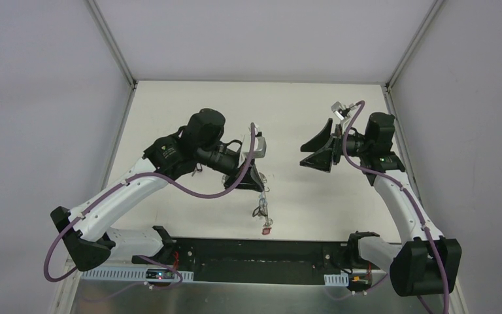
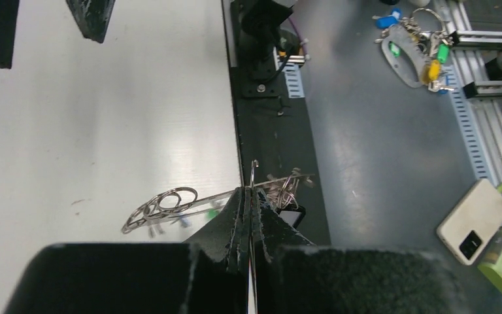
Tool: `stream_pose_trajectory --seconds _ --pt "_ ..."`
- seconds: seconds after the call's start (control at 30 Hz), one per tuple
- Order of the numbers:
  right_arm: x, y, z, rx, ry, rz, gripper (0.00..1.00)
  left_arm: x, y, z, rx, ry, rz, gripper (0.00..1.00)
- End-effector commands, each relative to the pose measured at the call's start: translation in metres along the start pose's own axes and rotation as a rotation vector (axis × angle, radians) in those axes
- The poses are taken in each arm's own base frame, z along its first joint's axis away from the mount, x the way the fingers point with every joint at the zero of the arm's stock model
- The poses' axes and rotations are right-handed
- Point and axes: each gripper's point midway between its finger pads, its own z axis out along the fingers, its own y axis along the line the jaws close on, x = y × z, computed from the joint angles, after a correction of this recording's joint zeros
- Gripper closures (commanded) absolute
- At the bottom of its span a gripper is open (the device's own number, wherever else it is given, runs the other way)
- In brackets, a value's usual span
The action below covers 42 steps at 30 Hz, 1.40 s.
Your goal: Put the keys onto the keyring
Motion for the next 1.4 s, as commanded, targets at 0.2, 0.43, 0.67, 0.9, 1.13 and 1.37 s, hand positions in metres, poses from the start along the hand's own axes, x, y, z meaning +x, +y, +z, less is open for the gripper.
stream_pose_trajectory --seconds 0.2,0.43,0.67,0.9,1.13,1.37 --pt "-0.012 0.012 0.003 -0.033 0.016 -0.132 0.06 -0.028 -0.041 -0.011 0.230 -0.114 0.041 1.00" --pt "-0.007 -0.013 0.015 0.077 0.033 -0.095 0.11 -0.013 -0.033 -0.019 0.154 -0.062 0.084 1.00" --pt "0.001 -0.028 0.024 0.109 0.047 -0.064 0.12 0.012 -0.053 -0.038 0.252 0.000 0.284 1.00" --pt "0.009 -0.025 0.032 0.082 0.075 -0.064 0.11 0.040 -0.078 -0.061 0.358 0.090 0.476 1.00" --pt "0.011 -0.018 0.036 0.059 0.095 -0.067 0.11 0.050 -0.098 -0.074 0.415 0.099 0.535 1.00" --pt "0.011 -0.019 0.038 0.056 0.100 -0.057 0.11 0.053 -0.096 -0.076 0.403 0.106 0.532 1.00"
